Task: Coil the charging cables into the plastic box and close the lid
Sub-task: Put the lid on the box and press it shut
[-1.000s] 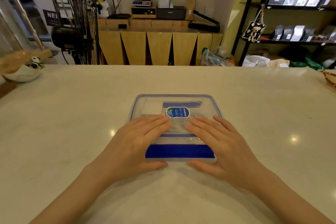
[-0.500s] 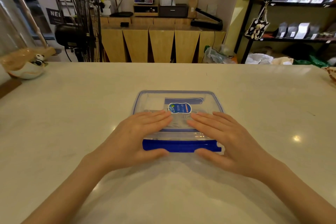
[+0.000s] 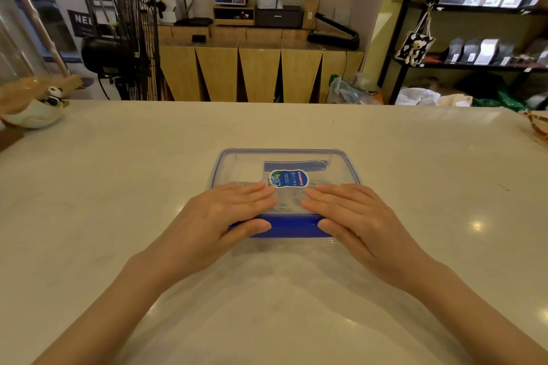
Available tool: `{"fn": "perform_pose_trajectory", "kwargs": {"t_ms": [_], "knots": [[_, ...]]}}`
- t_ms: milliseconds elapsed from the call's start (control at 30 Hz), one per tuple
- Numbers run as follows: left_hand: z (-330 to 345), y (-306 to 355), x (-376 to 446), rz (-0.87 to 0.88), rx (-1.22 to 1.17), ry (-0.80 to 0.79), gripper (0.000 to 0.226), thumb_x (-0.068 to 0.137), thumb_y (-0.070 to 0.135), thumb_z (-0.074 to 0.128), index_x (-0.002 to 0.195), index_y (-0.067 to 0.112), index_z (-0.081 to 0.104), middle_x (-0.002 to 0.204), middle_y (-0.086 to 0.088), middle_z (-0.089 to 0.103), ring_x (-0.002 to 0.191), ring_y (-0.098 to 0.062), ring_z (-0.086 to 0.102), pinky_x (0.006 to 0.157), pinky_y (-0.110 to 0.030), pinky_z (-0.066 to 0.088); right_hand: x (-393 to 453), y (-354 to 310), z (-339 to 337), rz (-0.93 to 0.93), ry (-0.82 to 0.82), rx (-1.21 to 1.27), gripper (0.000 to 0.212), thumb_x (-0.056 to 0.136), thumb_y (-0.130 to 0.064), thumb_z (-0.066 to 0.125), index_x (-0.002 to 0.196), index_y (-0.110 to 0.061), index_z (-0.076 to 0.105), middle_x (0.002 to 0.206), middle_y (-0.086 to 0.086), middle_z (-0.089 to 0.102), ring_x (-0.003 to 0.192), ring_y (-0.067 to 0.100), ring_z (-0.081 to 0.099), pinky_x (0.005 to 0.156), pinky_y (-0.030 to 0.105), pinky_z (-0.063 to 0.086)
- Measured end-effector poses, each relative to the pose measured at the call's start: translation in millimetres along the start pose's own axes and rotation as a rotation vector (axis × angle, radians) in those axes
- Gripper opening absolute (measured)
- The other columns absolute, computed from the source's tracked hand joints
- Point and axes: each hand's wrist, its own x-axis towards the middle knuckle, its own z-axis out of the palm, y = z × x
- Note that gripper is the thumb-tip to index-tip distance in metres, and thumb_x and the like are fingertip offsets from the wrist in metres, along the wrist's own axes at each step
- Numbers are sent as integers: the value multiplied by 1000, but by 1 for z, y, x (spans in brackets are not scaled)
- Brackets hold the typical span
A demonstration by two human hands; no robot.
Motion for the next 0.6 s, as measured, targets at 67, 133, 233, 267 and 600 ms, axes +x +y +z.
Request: {"fn": "perform_pose_trajectory", "kwargs": {"t_ms": [67, 133, 233, 267, 600], "knots": [[-2, 0, 1, -2, -18, -4, 53, 87, 54, 36, 121, 18, 56, 127, 10, 54, 124, 3, 40, 105, -18, 31, 2, 1, -3, 10, 4, 60, 38, 94, -37, 33, 117, -21, 59, 124, -8, 60, 119, 4, 47, 96, 26, 36], [-8, -1, 4, -54, -98, -30, 53, 83, 60, 36, 118, 25, 58, 125, 15, 56, 121, 7, 43, 101, -16, 35, 8, 2, -9, 43, 9, 172, 36, 91, -39, 38, 109, -23, 65, 116, -12, 64, 114, 0, 51, 95, 23, 36], [-20, -1, 19, -120, -166, -81, 50, 81, 62, 37, 106, 29, 66, 111, 17, 65, 106, 6, 55, 90, -21, 46, 31, 8, -22, 214, -23, 442, 32, 86, -43, 45, 88, -25, 72, 94, -14, 72, 95, 3, 61, 85, 16, 43], [-23, -1, 28, -130, -132, -96, 47, 82, 59, 39, 103, 29, 67, 106, 15, 68, 100, 3, 58, 85, -24, 49, 41, 12, -25, 282, -32, 525, 27, 85, -42, 50, 84, -26, 72, 88, -14, 71, 92, 4, 62, 79, 13, 46], [-19, -64, 93, -409, -33, 10, 26, 77, 38, 63, 98, 23, 67, 106, 1, 65, 98, -11, 53, 88, -34, 44, 98, 75, 3, 457, -82, 452, 19, 80, -30, 64, 99, -26, 63, 103, -10, 61, 98, 4, 53, 80, 18, 38]]}}
